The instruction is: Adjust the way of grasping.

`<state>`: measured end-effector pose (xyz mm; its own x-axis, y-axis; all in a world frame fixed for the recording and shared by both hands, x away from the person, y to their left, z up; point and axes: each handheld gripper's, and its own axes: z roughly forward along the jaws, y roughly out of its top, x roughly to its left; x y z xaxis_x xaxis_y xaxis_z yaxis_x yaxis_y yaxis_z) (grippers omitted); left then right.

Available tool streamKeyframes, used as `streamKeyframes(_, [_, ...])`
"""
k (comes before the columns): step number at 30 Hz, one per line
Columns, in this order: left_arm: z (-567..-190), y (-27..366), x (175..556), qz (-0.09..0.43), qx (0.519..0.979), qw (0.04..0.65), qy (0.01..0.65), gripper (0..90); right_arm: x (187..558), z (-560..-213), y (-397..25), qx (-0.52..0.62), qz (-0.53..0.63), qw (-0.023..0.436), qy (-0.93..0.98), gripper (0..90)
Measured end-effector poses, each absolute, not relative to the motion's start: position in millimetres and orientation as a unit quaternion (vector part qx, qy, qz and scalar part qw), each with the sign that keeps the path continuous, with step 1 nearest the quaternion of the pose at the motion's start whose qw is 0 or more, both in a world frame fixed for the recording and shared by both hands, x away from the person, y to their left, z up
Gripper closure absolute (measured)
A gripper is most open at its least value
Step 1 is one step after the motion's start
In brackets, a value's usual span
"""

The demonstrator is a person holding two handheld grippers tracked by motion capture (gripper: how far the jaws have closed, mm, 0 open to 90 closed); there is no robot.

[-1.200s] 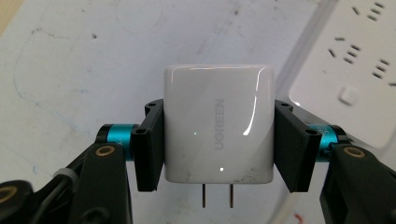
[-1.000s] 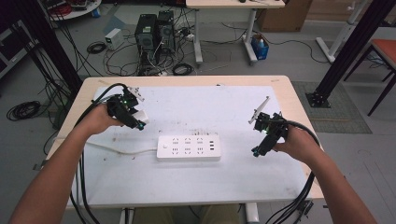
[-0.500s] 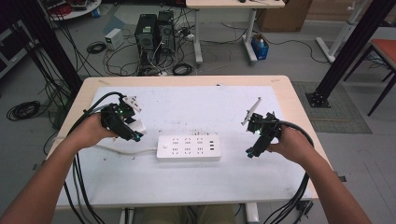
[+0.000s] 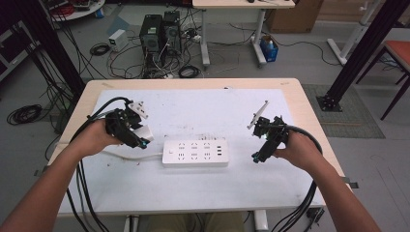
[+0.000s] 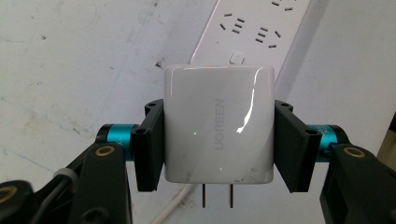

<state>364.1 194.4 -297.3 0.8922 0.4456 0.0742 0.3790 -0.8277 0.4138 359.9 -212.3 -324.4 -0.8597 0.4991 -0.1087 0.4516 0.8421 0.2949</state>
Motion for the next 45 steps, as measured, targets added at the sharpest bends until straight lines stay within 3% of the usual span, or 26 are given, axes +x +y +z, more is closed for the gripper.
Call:
streamKeyframes(14, [-293,166,362,0.085,0.96,0.197,0.178,42.4,359,-320,-208,0.333,0.204,0.072,0.918,3.8])
streamKeyframes(23, [-297,136,352,0.093,0.966,0.208,0.123,42.4,357,-319,-205,0.363,0.285,0.019,0.887,3.8])
streamKeyframes(45, [-298,77,345,0.104,0.951,0.283,0.068,42.5,360,-328,-206,0.435,0.391,-0.112,0.803,3.8])
